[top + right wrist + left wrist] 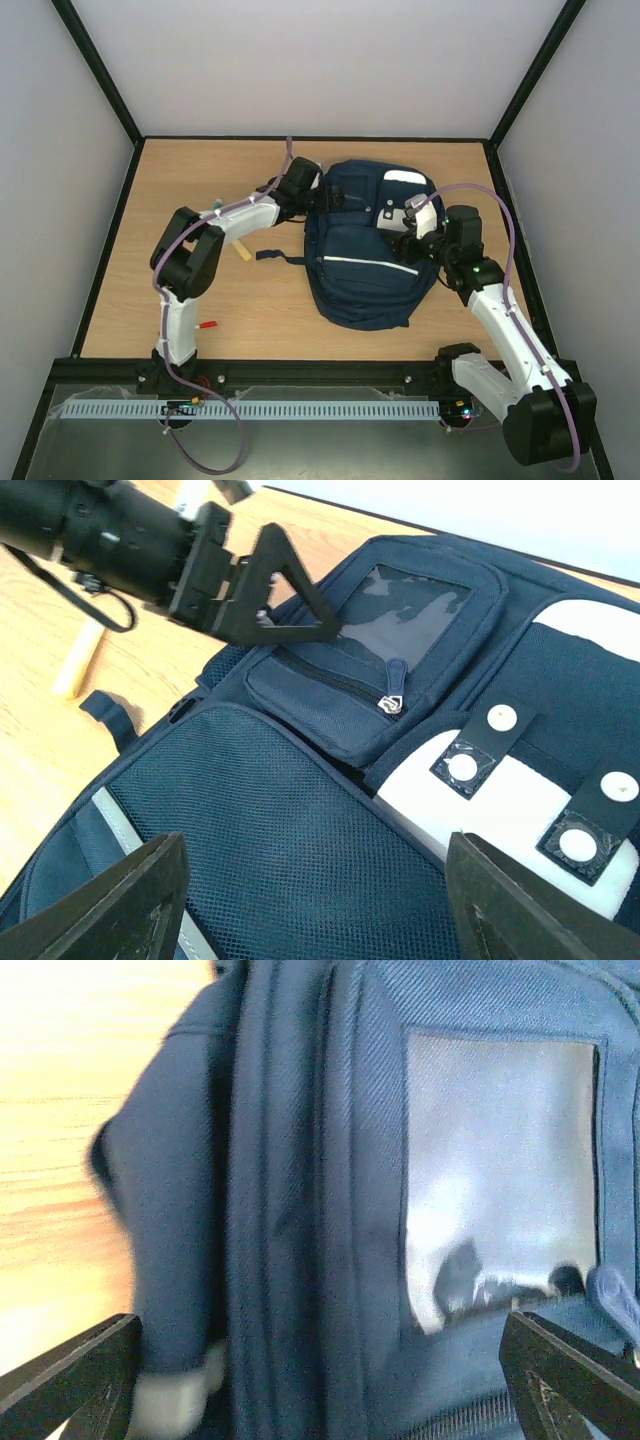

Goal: Pack the student bag
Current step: Adjust the student bag at the center of the board.

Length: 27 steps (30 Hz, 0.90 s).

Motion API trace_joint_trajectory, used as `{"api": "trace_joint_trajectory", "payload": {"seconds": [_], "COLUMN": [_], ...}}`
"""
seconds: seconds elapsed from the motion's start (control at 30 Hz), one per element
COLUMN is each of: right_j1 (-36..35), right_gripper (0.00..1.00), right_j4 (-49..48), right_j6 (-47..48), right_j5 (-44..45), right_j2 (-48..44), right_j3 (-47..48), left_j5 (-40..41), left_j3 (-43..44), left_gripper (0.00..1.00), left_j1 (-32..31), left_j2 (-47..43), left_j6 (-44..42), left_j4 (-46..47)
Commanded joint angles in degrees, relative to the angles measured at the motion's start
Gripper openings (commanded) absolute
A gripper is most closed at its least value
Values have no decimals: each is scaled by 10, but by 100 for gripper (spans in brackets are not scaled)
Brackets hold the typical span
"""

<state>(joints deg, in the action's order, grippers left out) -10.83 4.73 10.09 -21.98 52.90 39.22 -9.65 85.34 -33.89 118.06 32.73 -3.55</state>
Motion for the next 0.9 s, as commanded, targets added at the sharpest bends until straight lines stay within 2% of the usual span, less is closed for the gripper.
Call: {"api": "trace_joint_trajectory", "payload": {"seconds": [0.0,0.07,0.27,0.37,0.5,0.87], "right_j1": [3,3,3,3,3,3], "right_gripper": [70,70,70,70,70,70], "right_j4": [-8,-8,-1,2,5,8], "right_j6": [8,7,9,11,15,21], "right_j5": [-17,-23,-38,-46,-49,-53], "right_j2": [-16,-18,-18,-18,-18,-15], "right_j3": [-5,-5,-1,-1,0,-1], "left_j5": [125,191,291,266,226,251], "left_j3": [-48,-76,-153,-174,-219,-205], "left_gripper": [99,99,99,99,99,99], "left_j1": [-7,-5,9,52,101,111], "left_j2": [-132,-184,-288,-298,-299,-228], "left_j6": [12,56,167,202,200,200], "left_j4": [-89,-140,-265,-328,-340,-354]}}
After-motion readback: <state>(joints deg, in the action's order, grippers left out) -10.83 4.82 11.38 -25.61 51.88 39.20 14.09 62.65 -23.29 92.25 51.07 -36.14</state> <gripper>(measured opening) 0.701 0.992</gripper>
